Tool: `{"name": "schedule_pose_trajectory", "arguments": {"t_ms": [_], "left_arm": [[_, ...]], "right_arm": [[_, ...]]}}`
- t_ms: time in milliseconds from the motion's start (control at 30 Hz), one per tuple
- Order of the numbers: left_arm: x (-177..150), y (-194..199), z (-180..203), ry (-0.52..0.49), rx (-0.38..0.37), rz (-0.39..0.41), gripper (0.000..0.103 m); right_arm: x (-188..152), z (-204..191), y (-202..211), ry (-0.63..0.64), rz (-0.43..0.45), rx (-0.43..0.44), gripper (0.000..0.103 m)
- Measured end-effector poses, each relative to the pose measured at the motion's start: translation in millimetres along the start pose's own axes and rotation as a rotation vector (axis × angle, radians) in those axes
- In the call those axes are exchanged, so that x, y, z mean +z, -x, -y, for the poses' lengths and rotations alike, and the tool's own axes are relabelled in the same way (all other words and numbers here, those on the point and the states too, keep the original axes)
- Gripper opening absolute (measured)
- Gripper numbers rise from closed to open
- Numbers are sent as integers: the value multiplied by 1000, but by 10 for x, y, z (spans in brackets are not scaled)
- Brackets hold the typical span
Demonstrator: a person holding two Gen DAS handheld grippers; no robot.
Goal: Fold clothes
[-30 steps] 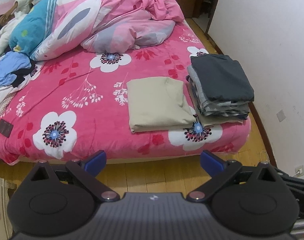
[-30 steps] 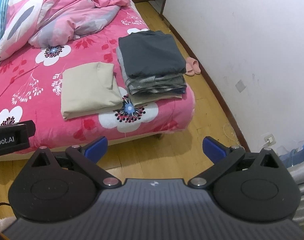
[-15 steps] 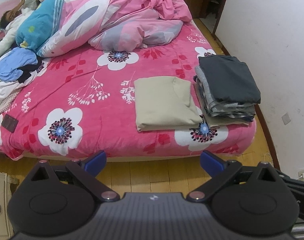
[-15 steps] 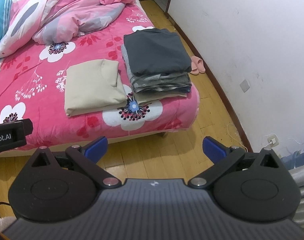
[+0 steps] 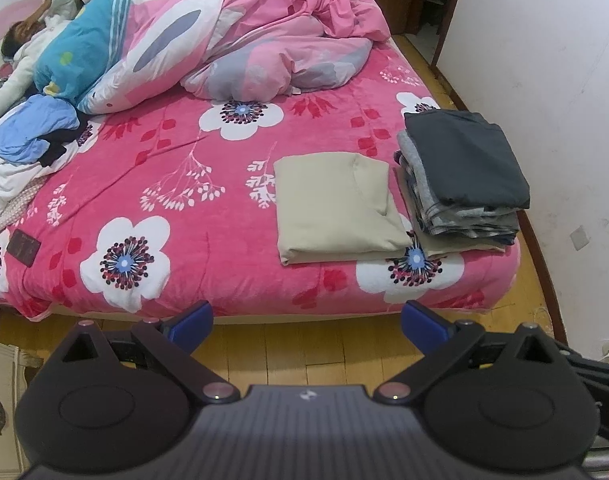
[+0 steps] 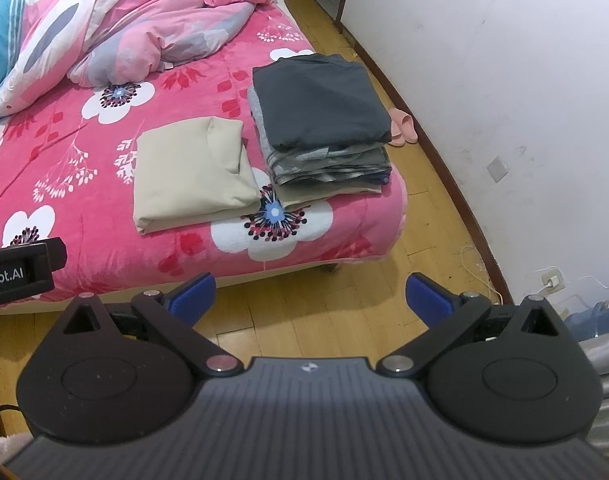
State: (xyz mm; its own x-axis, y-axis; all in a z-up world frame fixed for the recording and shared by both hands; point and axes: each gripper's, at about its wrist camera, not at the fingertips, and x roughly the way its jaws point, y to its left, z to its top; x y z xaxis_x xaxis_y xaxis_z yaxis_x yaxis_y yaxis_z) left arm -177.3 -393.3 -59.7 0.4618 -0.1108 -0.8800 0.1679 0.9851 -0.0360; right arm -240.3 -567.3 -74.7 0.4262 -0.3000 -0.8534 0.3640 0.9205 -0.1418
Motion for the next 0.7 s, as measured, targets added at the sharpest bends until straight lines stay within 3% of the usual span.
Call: {"name": "schedule_pose_trajectory", "arguments": {"t_ms": [700], "left_arm": [[11, -18, -4, 3, -1, -3, 101]], "right_arm": [[25, 4, -31, 1, -1, -8, 102]]}}
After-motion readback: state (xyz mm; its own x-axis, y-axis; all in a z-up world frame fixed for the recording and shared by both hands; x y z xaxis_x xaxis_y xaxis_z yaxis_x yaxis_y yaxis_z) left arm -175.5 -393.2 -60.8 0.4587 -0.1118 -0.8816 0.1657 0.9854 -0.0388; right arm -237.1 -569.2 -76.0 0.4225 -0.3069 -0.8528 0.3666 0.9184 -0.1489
